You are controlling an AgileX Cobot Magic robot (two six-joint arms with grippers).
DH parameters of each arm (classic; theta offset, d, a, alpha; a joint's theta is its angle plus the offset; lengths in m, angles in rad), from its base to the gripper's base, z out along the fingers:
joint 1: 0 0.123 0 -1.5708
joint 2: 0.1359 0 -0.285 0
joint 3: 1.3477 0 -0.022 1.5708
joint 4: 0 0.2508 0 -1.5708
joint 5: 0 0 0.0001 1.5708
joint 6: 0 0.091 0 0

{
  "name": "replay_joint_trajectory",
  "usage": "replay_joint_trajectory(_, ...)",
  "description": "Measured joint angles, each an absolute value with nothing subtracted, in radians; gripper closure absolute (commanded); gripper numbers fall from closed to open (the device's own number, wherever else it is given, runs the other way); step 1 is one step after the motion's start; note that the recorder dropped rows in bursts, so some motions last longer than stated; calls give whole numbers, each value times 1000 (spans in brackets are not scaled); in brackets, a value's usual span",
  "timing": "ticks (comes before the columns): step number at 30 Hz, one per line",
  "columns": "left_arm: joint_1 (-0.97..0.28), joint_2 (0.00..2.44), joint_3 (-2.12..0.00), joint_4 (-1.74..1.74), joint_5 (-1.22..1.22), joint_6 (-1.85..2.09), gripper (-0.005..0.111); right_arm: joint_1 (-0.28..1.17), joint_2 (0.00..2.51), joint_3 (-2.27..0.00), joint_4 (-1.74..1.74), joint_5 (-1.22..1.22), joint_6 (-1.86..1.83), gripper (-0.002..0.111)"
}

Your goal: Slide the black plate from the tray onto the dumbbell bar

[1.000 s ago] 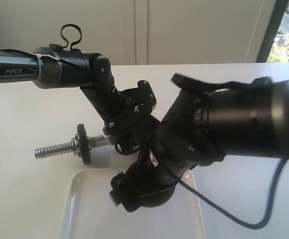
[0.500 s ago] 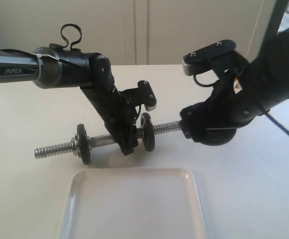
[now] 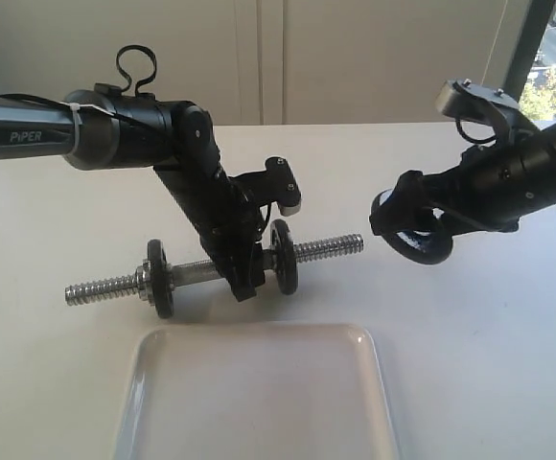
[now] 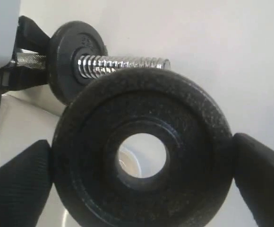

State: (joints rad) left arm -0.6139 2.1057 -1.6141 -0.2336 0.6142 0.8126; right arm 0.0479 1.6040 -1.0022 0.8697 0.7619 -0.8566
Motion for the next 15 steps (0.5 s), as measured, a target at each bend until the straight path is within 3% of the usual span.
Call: replay_joint_trajectory(15, -589, 2103, -1614, -242, 657, 811, 107, -116, 1795, -1002, 1237, 968, -1146, 108)
